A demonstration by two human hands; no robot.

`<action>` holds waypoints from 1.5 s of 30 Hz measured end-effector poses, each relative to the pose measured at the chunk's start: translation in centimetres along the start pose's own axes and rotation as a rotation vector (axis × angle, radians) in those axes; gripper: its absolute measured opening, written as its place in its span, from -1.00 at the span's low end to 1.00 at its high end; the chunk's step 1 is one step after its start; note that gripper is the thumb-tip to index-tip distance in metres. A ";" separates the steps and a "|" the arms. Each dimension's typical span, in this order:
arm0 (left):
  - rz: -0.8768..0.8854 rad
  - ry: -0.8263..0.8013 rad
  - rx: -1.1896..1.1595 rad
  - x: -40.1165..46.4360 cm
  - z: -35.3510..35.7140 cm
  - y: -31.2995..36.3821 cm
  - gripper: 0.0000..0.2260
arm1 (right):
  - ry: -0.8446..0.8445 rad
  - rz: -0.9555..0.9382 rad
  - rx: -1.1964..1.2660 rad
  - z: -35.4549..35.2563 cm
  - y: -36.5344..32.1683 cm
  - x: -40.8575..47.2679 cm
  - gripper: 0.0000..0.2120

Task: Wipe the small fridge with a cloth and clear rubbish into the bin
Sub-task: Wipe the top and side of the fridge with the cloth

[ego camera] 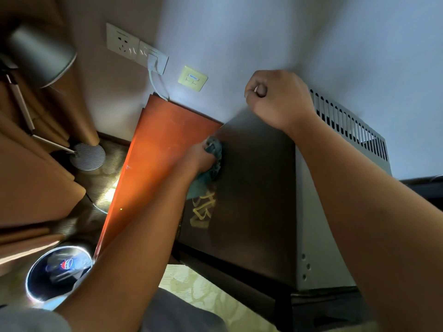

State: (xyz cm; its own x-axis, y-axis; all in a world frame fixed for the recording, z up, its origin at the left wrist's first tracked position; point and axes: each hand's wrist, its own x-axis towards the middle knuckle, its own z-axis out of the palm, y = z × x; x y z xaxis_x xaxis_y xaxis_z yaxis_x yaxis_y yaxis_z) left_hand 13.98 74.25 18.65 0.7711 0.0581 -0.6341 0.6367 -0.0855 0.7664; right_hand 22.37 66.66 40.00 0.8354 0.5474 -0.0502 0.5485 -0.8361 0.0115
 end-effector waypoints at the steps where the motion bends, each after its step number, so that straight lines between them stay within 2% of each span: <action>1: -0.051 -0.002 0.058 -0.2 0.4 -1.2 -0.68 | -0.002 0.000 0.000 -0.1 -0.1 -0.2 -0.82; 4: -0.063 0.021 0.168 -1.6 1.0 -1.8 -0.71 | -0.011 -0.007 -0.011 -0.3 -0.5 -0.8 -0.81; 6: -0.015 0.058 0.210 -2.2 0.9 -0.6 -0.64 | -0.027 -0.022 -0.026 -0.3 -0.8 -1.4 -0.81; 10: 0.060 0.083 0.108 -2.9 0.8 2.2 -0.53 | -0.046 -0.055 -0.056 -0.1 -1.2 -3.0 -0.83; 15: 0.131 0.128 0.087 -4.4 1.7 1.8 -0.56 | -0.051 -0.086 -0.057 0.4 -1.5 -5.5 -0.85; 20: 0.019 0.109 0.241 -6.7 3.2 -3.0 -0.60 | -0.082 -0.158 -0.102 0.8 -1.9 -8.5 -0.86; 24: 0.014 0.061 0.316 -9.1 4.2 -5.5 -0.64 | -0.083 -0.197 -0.120 0.9 -2.3 -10.8 -0.85; 30: 0.132 0.129 0.237 -12.0 4.1 -2.7 -0.64 | -0.103 -0.208 -0.117 1.1 -3.1 -13.7 -0.87; 35: 0.226 0.173 0.130 -13.7 5.1 -3.1 -0.79 | -0.092 -0.207 -0.100 1.3 -3.7 -15.9 -0.87; 37: 0.194 0.169 0.072 -13.9 5.6 -4.9 -0.70 | -0.090 -0.207 -0.102 1.3 -3.9 -16.7 -0.86; 40: 0.086 0.124 0.133 -14.3 6.8 -8.8 -0.62 | -0.085 -0.203 -0.101 1.3 -4.2 -17.6 -0.84; 45: 0.088 0.109 0.159 -15.2 8.0 -11.3 -0.70 | -0.040 -0.164 -0.041 1.4 -4.5 -19.2 -0.82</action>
State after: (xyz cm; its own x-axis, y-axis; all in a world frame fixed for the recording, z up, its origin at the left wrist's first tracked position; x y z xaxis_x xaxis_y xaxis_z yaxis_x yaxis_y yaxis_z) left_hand -5.04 66.40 18.85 0.8254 0.1500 -0.5442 0.5642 -0.2506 0.7867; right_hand 3.79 59.86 39.51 0.7331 0.6736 -0.0945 0.6789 -0.7331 0.0407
